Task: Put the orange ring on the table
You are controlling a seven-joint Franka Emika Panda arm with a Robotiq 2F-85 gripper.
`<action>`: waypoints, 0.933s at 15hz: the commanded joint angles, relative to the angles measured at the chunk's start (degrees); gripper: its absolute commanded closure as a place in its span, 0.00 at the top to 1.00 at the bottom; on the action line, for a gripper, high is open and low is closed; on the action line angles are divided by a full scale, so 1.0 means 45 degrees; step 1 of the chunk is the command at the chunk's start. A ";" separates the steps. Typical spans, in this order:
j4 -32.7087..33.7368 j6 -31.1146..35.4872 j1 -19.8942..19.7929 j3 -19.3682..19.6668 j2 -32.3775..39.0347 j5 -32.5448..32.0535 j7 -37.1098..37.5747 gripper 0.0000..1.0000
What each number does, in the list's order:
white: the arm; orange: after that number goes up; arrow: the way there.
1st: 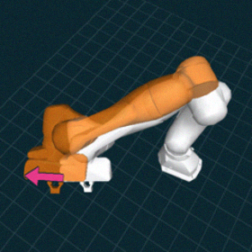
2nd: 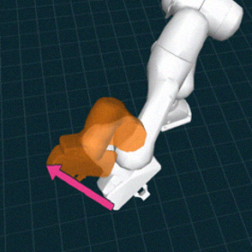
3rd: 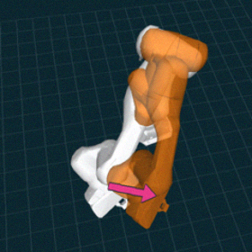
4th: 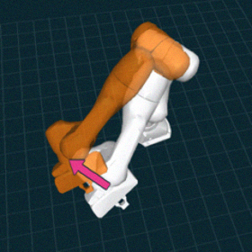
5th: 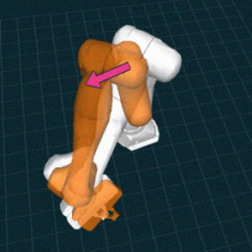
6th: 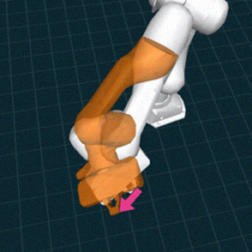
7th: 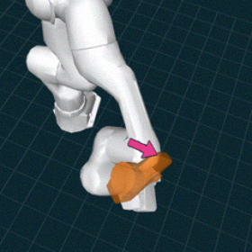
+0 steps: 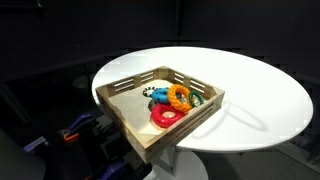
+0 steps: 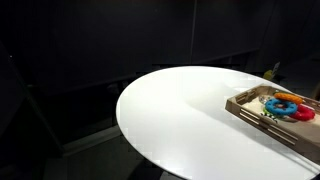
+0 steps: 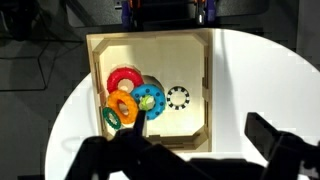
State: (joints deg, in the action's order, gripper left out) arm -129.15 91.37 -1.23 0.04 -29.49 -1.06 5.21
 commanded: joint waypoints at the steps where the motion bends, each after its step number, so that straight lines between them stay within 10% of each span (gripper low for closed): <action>1: -0.0860 0.1335 -0.0301 0.0480 0.0131 -0.0117 -0.0458 1.00; 14: -0.2580 0.3826 -0.1279 0.1104 0.1486 -0.0965 -0.0355 1.00</action>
State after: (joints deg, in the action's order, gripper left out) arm -140.84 108.67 -6.95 5.02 -22.83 -5.42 3.63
